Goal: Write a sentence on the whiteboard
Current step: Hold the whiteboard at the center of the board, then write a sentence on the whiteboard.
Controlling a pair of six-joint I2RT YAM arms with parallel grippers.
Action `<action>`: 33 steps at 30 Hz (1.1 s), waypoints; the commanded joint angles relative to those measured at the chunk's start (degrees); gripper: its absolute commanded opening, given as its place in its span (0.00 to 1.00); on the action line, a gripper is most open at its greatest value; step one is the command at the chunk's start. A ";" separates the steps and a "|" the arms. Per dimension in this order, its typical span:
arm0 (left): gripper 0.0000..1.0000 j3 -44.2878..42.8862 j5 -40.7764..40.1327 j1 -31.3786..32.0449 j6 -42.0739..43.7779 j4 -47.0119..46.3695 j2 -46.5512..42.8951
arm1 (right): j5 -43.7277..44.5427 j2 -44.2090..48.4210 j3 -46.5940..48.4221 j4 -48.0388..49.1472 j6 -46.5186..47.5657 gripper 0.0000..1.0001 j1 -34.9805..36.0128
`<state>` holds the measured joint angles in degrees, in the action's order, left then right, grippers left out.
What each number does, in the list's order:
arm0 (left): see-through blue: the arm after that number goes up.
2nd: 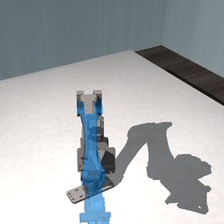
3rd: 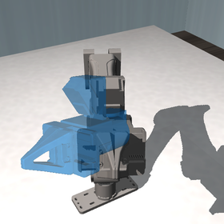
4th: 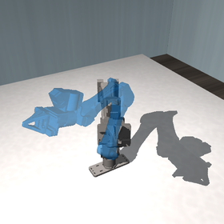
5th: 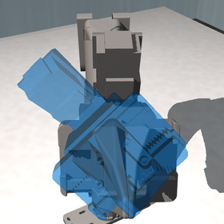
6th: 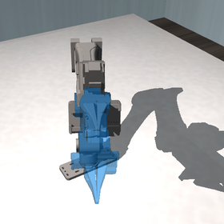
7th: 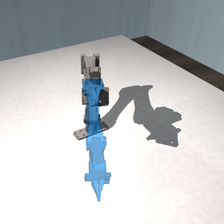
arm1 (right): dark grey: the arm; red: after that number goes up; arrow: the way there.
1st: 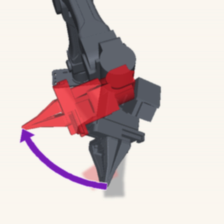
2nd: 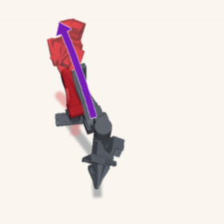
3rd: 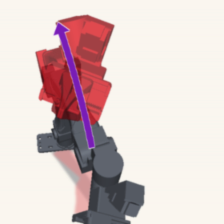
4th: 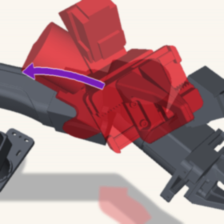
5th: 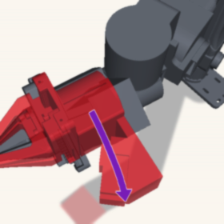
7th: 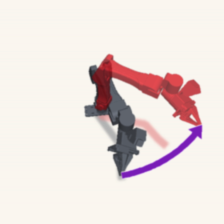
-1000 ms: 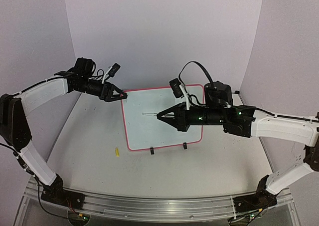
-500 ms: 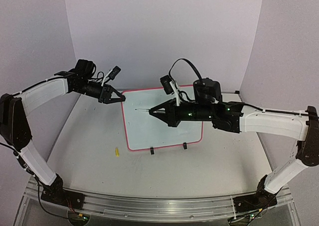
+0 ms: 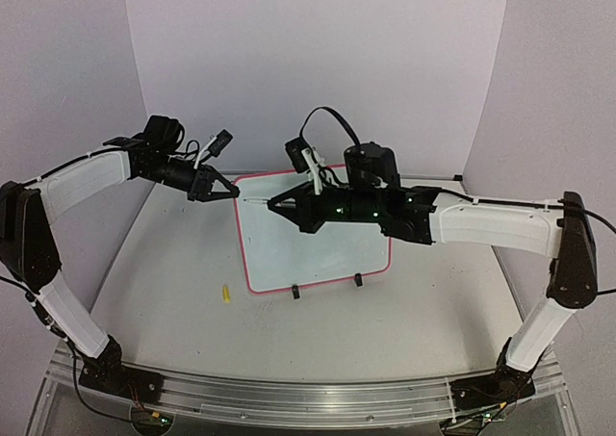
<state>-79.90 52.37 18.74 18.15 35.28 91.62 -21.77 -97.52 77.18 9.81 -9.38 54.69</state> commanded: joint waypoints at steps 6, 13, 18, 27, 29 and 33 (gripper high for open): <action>0.00 0.92 -0.06 -0.19 4.38 0.77 -4.04 | -1.38 -4.33 5.23 2.53 1.56 0.00 -0.98; 0.00 0.92 0.29 -0.20 4.82 1.24 -3.81 | -1.32 -5.91 6.91 3.12 1.84 0.00 -1.94; 0.00 0.97 0.61 -0.15 4.99 1.30 -3.83 | -1.47 -7.41 8.46 3.37 1.91 0.00 -2.74; 0.00 0.88 0.90 -0.06 5.00 1.55 -3.90 | -0.34 -10.07 11.04 3.54 1.43 0.00 -3.41; 0.00 0.84 0.93 -0.06 5.03 1.64 -3.90 | 0.99 -10.22 10.83 3.47 1.14 0.00 -3.46; 0.00 0.87 1.10 -0.03 5.05 1.65 -4.02 | 2.59 -9.88 9.25 3.49 0.73 0.00 -3.63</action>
<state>-78.94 52.47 18.76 21.71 36.58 90.28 -21.74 -107.07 85.73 11.15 -8.16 51.40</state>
